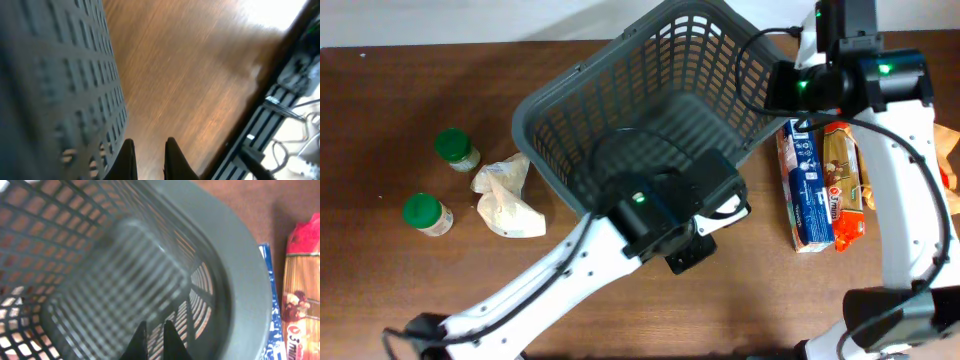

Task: Pack container
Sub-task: 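Grasp the grey basket rim with both grippers and straighten it, then release the basket and pull both grippers back outward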

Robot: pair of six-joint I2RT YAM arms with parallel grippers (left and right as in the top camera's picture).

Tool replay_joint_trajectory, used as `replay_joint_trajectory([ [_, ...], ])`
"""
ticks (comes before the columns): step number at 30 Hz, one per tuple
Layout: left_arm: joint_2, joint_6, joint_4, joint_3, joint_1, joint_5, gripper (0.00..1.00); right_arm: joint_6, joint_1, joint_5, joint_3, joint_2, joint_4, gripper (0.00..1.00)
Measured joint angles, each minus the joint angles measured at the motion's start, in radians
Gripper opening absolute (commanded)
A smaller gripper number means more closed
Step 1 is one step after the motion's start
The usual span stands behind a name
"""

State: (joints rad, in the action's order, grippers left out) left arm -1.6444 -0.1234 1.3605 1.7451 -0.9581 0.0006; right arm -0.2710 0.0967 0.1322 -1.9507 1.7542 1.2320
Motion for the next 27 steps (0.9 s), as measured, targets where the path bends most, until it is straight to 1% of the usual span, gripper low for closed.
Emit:
replay_joint_trajectory([
  [6,-0.034,0.0,0.051,0.0,0.005,-0.108,0.02,-0.006,0.003,0.001,0.002,0.032,0.047,0.04],
  [9,-0.034,0.005,0.052,0.0,0.031,-0.126,0.02,-0.006,0.003,0.001,0.004,0.032,0.055,0.04],
  [12,-0.034,0.007,0.055,0.0,0.085,-0.136,0.02,-0.006,0.003,0.003,0.004,0.032,0.064,0.04],
  [21,-0.034,0.008,0.023,0.0,0.305,-0.164,0.02,0.0,0.013,0.006,0.004,0.032,0.104,0.04],
  [27,-0.034,0.008,0.035,0.0,0.388,-0.17,0.02,0.013,0.038,0.005,0.004,0.032,0.106,0.04],
])
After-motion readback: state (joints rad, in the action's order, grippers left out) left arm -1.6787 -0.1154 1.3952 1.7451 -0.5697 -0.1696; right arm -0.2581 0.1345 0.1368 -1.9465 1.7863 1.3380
